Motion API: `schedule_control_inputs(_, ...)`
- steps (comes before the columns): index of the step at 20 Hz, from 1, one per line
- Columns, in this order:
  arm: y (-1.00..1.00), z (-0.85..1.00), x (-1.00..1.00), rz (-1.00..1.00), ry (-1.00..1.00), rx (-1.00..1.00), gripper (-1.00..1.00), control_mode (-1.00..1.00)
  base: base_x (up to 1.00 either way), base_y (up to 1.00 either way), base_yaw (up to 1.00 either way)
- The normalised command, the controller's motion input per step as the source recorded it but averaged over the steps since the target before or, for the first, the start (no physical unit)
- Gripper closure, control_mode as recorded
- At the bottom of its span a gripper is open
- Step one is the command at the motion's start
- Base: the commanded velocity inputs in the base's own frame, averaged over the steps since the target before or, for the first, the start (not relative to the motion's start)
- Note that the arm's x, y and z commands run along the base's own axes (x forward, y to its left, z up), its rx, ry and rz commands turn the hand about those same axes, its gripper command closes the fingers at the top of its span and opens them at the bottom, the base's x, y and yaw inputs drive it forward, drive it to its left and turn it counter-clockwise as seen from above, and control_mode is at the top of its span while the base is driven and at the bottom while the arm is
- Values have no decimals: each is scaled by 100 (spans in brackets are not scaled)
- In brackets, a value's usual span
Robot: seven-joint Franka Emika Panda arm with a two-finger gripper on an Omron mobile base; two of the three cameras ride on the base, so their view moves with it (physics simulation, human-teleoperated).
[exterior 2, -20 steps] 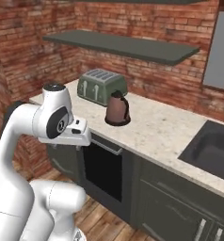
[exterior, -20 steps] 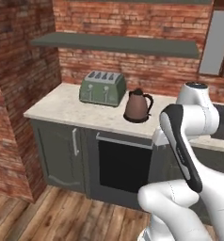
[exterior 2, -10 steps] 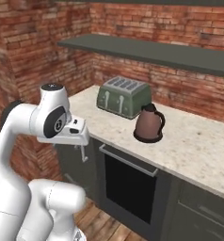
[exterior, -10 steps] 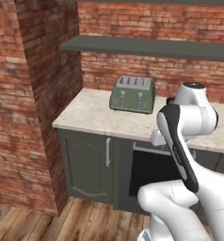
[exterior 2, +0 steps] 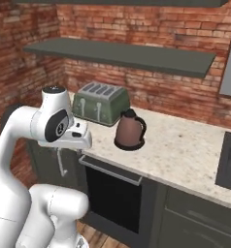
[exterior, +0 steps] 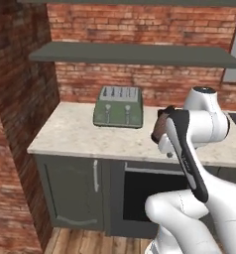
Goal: Navigate to the shelves.
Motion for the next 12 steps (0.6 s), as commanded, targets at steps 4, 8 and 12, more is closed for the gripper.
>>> schedule_control_inputs(4,0,0,0,0,0,0,-100,100,63,32,-31)
schedule_control_inputs(8,0,0,0,0,0,0,-100,100,77,60,-23)
schedule_control_inputs(12,0,0,0,0,0,0,-100,100,85,64,-17)
